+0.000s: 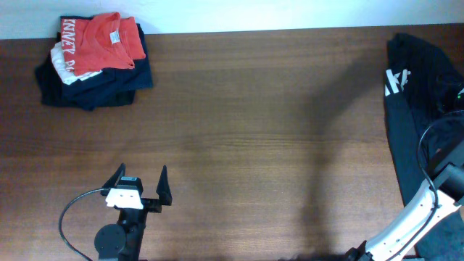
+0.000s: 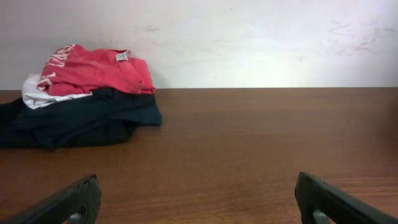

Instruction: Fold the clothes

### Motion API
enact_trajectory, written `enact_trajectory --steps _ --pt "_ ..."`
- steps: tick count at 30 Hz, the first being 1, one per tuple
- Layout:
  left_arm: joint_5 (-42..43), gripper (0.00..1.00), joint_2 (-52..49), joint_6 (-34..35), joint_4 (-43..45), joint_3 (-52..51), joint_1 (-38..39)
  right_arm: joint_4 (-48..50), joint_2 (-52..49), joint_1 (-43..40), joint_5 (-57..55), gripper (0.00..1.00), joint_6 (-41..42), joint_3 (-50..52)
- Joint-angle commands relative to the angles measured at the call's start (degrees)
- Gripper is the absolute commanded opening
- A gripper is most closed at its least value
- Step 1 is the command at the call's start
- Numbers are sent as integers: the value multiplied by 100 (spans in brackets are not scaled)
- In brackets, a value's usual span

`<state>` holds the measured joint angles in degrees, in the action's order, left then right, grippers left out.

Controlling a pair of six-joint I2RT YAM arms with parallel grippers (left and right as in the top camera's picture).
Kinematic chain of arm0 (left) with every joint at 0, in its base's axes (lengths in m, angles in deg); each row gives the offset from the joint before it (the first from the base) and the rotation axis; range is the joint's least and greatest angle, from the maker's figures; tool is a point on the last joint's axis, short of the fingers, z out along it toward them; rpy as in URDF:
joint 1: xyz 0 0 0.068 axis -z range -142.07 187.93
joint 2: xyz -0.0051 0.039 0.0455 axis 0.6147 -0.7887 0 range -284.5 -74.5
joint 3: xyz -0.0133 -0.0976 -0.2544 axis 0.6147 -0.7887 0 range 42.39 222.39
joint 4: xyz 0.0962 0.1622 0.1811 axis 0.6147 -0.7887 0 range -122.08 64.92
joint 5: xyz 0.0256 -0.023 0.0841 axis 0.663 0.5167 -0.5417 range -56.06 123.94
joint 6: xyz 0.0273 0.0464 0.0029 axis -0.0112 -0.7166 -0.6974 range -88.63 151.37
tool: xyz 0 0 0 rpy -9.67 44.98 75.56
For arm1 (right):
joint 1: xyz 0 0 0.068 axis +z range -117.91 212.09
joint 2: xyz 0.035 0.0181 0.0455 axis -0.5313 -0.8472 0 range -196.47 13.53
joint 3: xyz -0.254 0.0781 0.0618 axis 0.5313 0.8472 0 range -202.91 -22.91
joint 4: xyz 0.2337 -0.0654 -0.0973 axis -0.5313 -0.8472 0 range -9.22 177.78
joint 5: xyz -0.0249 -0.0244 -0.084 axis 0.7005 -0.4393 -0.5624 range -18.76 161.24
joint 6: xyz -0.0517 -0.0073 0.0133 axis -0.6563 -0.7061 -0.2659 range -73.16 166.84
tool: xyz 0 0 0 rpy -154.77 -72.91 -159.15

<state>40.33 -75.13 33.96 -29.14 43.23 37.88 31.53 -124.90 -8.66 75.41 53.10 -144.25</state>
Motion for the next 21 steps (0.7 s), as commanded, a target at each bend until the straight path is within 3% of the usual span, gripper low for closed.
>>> enact_trajectory --steps 1,4,8,11,18,20,21 --pt "-22 99 28 -109 -9 -33 22 -92 1005 170 33 4 22 -127" --pt "-22 99 26 -109 -9 -33 22 -284 1539 553 138 4 22 -127" --pt "-22 99 28 -109 -9 -33 22 -446 2011 1506 1346 4 20 -127" --pt "-22 99 28 -109 -9 -33 22 -566 2033 2693 2232 4 17 -125" --pt "-22 99 26 -109 -9 -33 22 -1316 2033 6043 2243 4 2 -125" --pt "-22 99 28 -109 -9 -33 22 -1482 2035 6596 2240 5 2 -125" --pt "-33 99 28 -111 13 -33 20 -1495 2035 6723 2238 39 0 -125"
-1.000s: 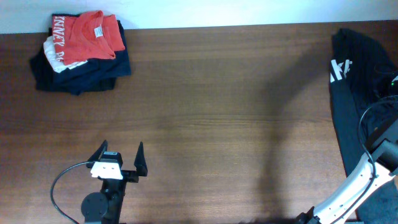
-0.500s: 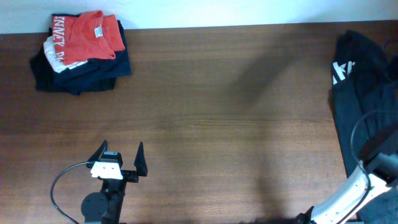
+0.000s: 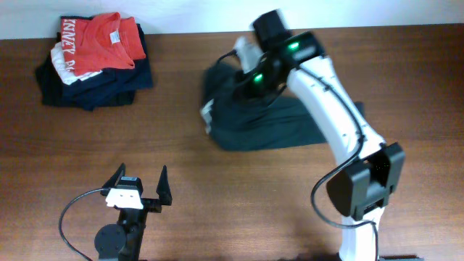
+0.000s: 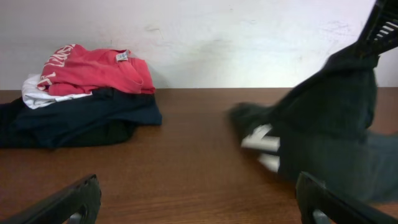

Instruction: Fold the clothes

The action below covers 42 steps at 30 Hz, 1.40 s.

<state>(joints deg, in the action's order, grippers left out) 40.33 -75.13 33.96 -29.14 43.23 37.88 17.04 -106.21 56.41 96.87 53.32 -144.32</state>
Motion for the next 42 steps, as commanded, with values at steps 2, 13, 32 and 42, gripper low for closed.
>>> enact_trajectory --steps 2,13,32,42 --pt "-24 99 28 -111 4 -33 22 -44 168 160 70 99 -20 -120" --pt "-260 99 26 -87 442 -31 15 -1298 205 -2951 -26 99 -17 -118" --pt "656 99 -1379 678 1003 1353 15 -970 -994 -3591 -2092 95 1141 -107" --pt "2885 99 -7556 -546 -2992 7042 15 -1305 -994 -3587 -1989 98 1049 -107"
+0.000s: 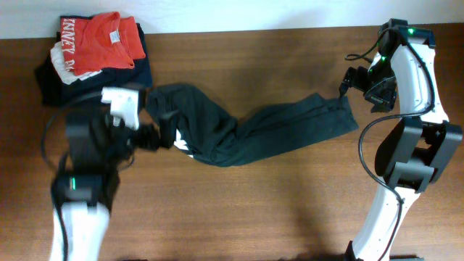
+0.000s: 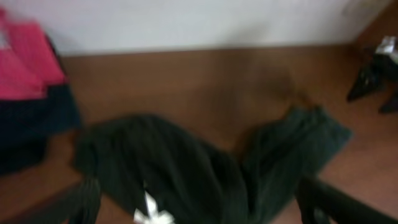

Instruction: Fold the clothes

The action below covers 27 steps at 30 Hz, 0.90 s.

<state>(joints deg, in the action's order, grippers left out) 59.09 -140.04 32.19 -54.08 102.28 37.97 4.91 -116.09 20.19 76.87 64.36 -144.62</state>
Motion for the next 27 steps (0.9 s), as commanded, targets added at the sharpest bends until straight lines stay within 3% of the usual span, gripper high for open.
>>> enact_trajectory --steps 1,5,7,10,11,16,23,24,26,27 --pt "1309 99 -1432 -369 -662 1449 7 -116 -7 35 11 98 -55 -76" --pt "2216 99 -2579 -372 -765 1698 52 -321 -7 37 11 99 -55 -74" --pt "1775 99 -2957 -372 -1329 1698 282 -350 -7 35 13 99 -50 -74" --pt "-116 99 -3294 -372 -2179 1698 968 -350 -7 37 15 99 -48 -74" --pt "-330 99 -3309 -372 -2264 1698 1110 -350 -7 35 13 99 -48 -74" --pt "-1047 99 -3521 -439 -2164 1696 1742 -367 -7 37 85 99 -48 -72" --pt "-1104 99 -4122 -437 -2059 1696 1862 -372 -9 70 188 99 -48 -72" --pt "-1104 83 -4122 -437 -1993 1696 1860 -372 -9 96 186 99 -48 -72" --pt "-1104 28 -4122 -437 -1895 1698 1860 -372 -9 166 186 99 -50 -72" --pt "-1104 8 -4122 -437 -1847 1698 1860 -369 -9 190 186 100 -50 -72"
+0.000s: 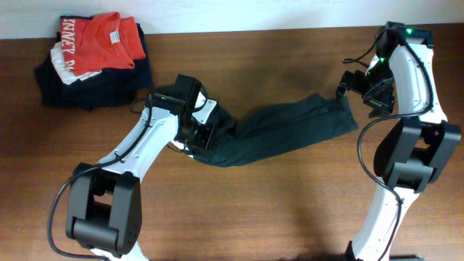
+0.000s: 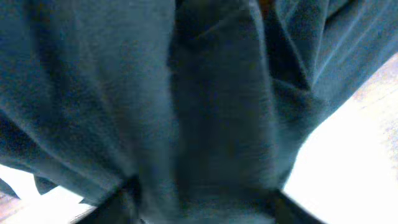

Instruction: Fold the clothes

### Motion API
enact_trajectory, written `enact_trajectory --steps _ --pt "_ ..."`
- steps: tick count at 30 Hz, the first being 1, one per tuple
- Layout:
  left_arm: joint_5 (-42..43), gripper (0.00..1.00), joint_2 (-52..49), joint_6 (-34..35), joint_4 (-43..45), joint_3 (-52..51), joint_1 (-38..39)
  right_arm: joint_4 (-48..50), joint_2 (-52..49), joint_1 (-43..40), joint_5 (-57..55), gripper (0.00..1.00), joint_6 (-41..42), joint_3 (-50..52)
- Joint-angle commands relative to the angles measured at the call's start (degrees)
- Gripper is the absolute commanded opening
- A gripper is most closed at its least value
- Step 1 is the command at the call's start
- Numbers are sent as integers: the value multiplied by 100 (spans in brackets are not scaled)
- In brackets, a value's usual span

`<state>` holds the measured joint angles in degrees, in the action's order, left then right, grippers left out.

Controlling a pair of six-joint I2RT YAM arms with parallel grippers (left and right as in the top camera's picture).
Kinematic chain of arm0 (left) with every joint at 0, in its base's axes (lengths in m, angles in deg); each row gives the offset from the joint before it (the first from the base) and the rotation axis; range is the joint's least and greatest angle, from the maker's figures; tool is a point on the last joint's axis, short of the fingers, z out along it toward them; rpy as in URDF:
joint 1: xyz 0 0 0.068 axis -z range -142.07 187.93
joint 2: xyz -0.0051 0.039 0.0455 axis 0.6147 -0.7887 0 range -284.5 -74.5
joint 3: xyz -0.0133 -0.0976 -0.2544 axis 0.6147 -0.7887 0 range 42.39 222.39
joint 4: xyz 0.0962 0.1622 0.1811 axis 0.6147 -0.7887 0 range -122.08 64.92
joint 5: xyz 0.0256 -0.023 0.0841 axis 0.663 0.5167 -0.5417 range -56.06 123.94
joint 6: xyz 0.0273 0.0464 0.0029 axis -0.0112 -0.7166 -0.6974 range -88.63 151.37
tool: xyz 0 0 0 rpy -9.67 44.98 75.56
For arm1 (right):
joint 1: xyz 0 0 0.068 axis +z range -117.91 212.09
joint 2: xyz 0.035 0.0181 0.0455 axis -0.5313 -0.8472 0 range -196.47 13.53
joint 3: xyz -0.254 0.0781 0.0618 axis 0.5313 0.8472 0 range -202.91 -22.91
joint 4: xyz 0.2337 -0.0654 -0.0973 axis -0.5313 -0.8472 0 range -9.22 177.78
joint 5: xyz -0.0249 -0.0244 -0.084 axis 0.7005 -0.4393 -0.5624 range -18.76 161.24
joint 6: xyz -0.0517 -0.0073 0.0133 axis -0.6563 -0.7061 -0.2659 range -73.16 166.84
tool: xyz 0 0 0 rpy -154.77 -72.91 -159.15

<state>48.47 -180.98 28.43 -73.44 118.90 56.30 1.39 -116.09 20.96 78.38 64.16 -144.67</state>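
Note:
A dark garment (image 1: 290,130) lies stretched in a long band across the middle of the table. My left gripper (image 1: 197,129) is pressed down onto its bunched left end. The left wrist view is filled with that dark cloth (image 2: 211,93), and the left gripper (image 2: 202,208) is open, its fingers (image 2: 118,208) spread with fabric between them. At the garment's upper right corner is my right gripper (image 1: 346,85), touching or just above the cloth; its jaws are too small and dark to read.
A stack of folded clothes (image 1: 94,58), red on white on navy, sits at the back left corner. The wooden table (image 1: 254,210) runs bare along its front. The right arm's white links stand along the right edge.
My left arm has reached further right and come down onto the garment's left end, so cloth now fills its camera. The right gripper has stayed at the right corner.
The garment first lay heaped at the table's right edge, with my left gripper parked open at the front. Then the right arm had it over the table's middle. Later it lay stretched out, the right gripper at its right end and the left arm nearing its left end, where it now rests.

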Motion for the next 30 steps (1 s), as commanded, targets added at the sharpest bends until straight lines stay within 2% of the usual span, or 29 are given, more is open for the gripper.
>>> enact_trajectory --steps 1,6,9,10,11,12,14,19,25,30 --pt "-44 1 -28 -61 195 37 26 -17 -9 140 33 100 -31 -68" --pt "-118 0 -28 -50 1945 289 -72 -26 -9 181 33 100 -31 -68" --pt "-981 4 -122 140 3082 289 -131 -46 -9 181 35 100 -31 -68" --pt "-1287 18 -223 140 3342 289 -129 -57 -9 181 35 99 -31 -68" --pt "-1456 39 -295 138 3423 289 -129 -74 -9 181 35 99 -31 -68" --pt "-1591 42 -339 138 3449 289 -129 -85 -9 181 35 100 -31 -68" --pt "-2380 99 -400 138 3462 289 -136 -83 -9 214 35 100 -31 -68" --pt "-2463 99 214 531 2833 295 -280 264 -9 361 -52 99 -33 -66" --pt "-2468 99 243 527 1631 293 -280 1419 -190 520 -26 89 -33 -15" --pt "-2468 99 243 527 1351 293 -280 2216 -629 935 -37 84 -33 -4"
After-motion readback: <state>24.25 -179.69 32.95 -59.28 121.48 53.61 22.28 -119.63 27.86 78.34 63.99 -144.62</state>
